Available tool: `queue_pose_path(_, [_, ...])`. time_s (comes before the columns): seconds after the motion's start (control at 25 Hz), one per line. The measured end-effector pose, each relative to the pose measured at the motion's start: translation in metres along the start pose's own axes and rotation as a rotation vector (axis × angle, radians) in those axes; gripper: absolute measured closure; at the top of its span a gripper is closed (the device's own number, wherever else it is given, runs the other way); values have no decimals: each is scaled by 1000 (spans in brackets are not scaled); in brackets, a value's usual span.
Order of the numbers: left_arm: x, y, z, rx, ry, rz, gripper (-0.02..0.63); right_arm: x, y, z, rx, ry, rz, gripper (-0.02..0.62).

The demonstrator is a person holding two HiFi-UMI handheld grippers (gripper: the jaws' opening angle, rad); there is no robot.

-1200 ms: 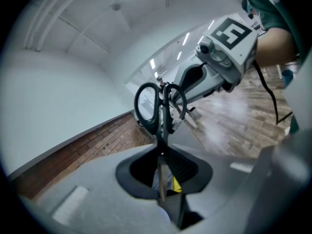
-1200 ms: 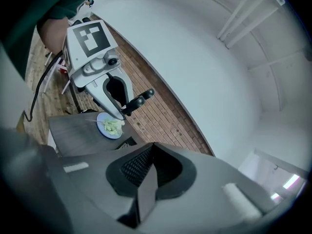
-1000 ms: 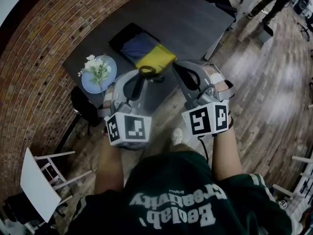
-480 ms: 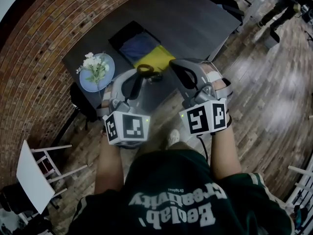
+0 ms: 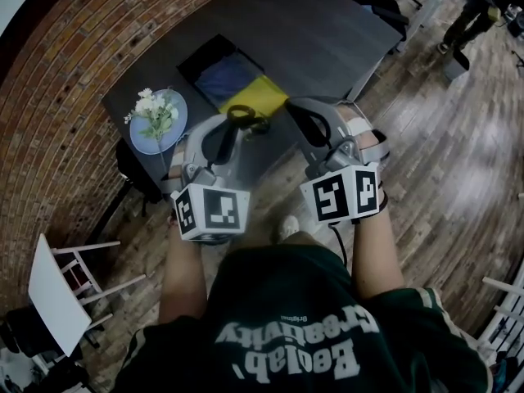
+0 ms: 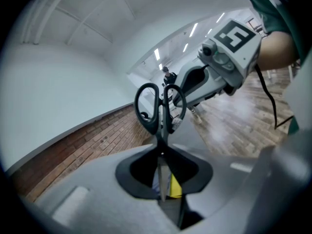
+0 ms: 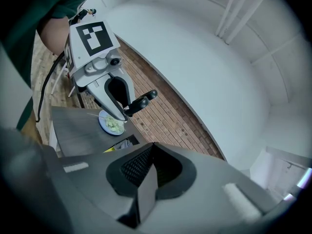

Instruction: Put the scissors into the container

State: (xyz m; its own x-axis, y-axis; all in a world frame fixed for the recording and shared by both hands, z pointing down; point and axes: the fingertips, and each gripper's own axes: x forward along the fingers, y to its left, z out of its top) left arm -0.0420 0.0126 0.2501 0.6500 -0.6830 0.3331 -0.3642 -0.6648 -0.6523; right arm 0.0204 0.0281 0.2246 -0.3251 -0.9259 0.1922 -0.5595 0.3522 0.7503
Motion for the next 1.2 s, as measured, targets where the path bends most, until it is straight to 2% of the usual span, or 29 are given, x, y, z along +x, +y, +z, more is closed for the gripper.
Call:
queue_pose_path(0.28, [6,-4,6,-11,6,5,546,-5,-2,-12,12,7,7,589])
queue_pose_path(0.72, [2,-8,-8,-4,37,-7,546,5,7,-10,28,-13,19,589])
queue_pose_path(1.2, [6,-2,-24,-22,35,-16,546,21,17,-11,37,-1,28,589])
